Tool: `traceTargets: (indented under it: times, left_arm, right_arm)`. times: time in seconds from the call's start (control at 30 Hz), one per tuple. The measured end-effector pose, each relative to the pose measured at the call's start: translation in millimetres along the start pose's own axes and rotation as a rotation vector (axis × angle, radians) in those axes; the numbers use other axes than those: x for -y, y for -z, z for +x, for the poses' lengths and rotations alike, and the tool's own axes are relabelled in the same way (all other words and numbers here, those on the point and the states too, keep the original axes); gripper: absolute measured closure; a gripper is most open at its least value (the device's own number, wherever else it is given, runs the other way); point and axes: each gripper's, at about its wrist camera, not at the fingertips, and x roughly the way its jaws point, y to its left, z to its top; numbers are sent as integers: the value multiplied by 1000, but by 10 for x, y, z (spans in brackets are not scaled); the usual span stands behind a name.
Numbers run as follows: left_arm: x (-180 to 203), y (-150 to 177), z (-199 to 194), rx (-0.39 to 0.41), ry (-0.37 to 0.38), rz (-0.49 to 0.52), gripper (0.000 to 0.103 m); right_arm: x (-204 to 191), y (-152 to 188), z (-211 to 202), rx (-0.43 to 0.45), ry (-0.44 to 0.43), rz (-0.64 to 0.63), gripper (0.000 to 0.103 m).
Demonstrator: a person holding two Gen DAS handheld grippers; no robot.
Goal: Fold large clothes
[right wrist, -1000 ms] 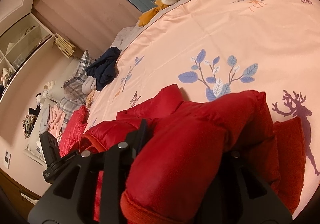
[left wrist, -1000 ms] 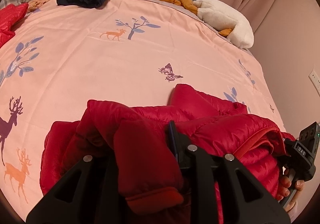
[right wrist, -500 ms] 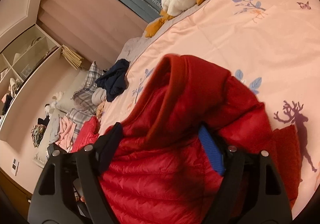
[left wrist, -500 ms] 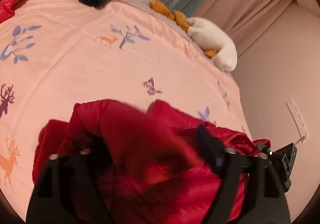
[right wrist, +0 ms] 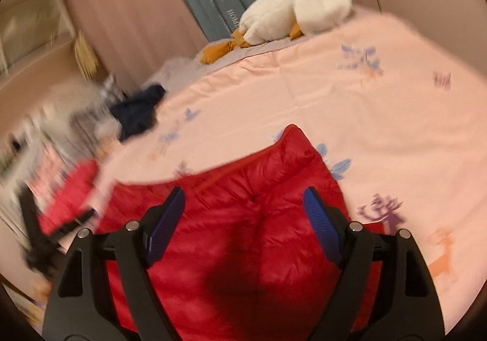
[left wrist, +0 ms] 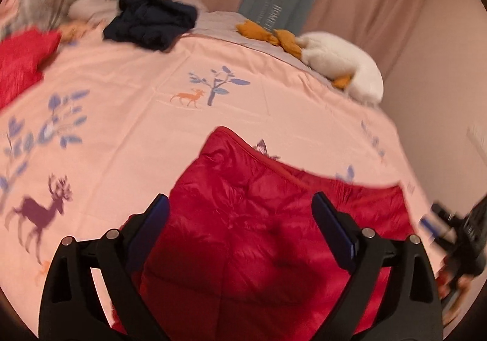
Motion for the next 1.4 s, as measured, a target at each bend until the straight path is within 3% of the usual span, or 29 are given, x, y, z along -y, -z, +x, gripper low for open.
traceTargets:
  times: [0.1,0.23,0.67,0.8,0.97,1.17,1.4]
  left_arm:
    - [148,82,26,4,-34,112,8]
    - [132,171,191,-43,-38,127,8]
    - [64,348,453,-84,-62,132,8]
    - [101,335,430,-85,-88,132,8]
    - [196,374,100,-29,-98,149,8]
    - [376,578,-208,-8,-49,167,8]
    - [547,810,-174,-8,-62,218,8]
  right_arm:
    - [-77,87,82,2,74,-85,22]
    - [1,193,289,-37,124,-99,24]
    - [110,335,637,-109,97,-75,23]
    - [37,294,483,-74,111,-77,24]
    - [-227,325,45,0,19,-119,23]
    - [-605,590,-200,-3,-29,-225,23]
    - [-771,924,-19,-43,47,-334,23]
